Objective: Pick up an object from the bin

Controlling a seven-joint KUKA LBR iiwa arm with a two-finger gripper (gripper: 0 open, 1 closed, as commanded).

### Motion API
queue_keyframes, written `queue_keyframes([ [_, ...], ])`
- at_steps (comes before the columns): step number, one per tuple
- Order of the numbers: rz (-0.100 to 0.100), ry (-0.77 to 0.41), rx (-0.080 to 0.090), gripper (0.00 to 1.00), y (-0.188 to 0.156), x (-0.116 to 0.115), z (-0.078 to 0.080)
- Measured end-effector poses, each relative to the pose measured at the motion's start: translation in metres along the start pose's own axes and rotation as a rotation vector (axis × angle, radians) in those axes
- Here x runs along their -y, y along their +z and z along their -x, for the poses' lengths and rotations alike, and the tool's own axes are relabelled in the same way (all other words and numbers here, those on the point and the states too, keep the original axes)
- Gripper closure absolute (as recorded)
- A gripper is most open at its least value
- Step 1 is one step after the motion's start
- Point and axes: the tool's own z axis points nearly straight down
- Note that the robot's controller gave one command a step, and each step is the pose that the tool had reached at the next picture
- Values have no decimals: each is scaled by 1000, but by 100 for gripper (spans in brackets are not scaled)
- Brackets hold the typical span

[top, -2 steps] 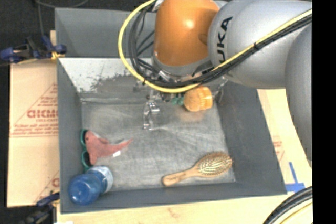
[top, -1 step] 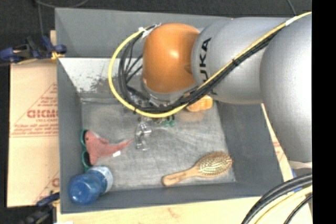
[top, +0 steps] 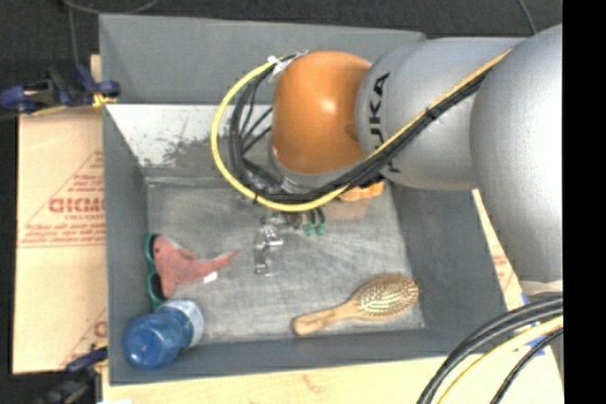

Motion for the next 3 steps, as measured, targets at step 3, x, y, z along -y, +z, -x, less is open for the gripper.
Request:
queue_keyframes([
  [3, -4, -247, 10, 100, -87, -7, -9],
])
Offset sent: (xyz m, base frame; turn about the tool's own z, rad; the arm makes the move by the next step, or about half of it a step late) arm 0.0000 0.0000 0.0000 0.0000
